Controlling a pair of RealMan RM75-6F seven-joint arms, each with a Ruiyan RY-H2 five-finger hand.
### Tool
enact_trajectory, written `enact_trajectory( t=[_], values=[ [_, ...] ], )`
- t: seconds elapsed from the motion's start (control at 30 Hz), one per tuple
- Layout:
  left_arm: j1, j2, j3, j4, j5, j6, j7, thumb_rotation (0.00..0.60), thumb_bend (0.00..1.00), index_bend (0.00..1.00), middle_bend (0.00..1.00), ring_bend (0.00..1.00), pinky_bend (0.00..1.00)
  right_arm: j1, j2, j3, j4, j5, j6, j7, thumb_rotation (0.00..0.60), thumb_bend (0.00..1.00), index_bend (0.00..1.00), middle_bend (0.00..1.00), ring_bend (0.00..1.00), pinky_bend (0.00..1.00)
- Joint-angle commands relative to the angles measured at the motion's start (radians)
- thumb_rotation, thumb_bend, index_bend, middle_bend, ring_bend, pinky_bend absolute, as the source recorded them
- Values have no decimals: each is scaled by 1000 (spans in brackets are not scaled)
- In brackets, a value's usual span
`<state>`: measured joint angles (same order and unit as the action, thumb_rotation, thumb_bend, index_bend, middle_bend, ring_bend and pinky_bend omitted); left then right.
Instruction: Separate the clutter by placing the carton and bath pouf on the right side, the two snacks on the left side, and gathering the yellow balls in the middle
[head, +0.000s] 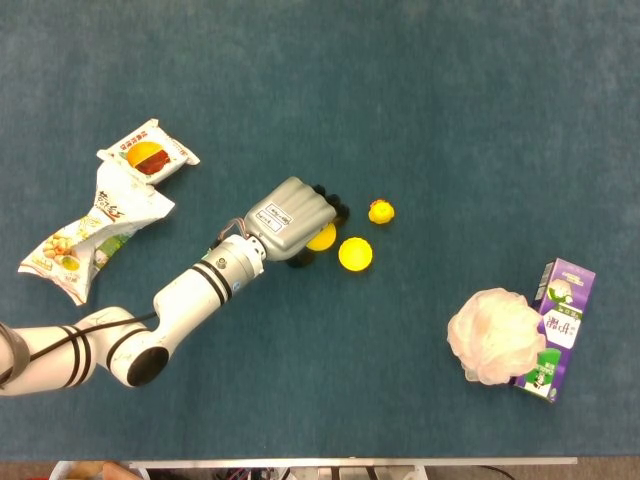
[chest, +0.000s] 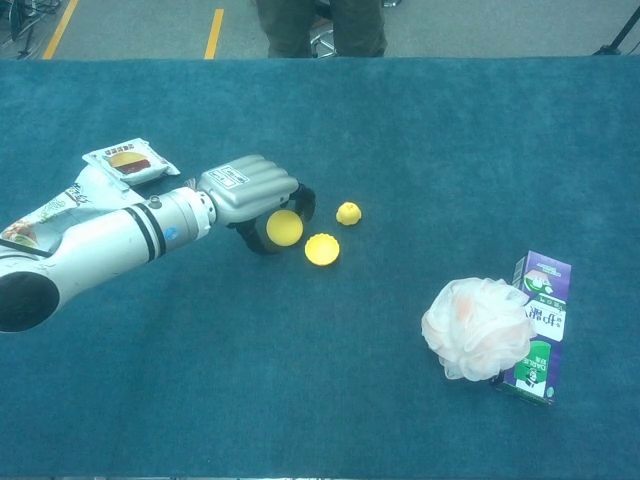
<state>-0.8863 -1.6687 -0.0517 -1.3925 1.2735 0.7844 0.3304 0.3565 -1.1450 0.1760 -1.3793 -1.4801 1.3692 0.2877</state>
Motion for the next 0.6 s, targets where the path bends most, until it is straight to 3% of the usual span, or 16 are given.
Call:
enact_trajectory(
  t=[0.03, 0.3, 0.6],
  values=[
    [0, -2, -2, -1, -2, 1, 2, 600, 200, 294, 337, 359, 617, 0, 1, 1, -2, 0, 1, -1, 600, 0, 109, 255, 222, 306],
    [-7, 9, -21, -24, -3, 15, 18, 600, 200, 181, 309, 359, 617, 2, 3, 4, -7, 0, 1, -4, 600, 0, 109, 255, 222, 306],
    [-8, 79, -55, -108, -36, 61, 99, 600, 200, 198, 303, 359, 617, 0, 10, 5, -17, 0, 4, -11, 600, 0, 109, 255, 222, 306]
  ],
)
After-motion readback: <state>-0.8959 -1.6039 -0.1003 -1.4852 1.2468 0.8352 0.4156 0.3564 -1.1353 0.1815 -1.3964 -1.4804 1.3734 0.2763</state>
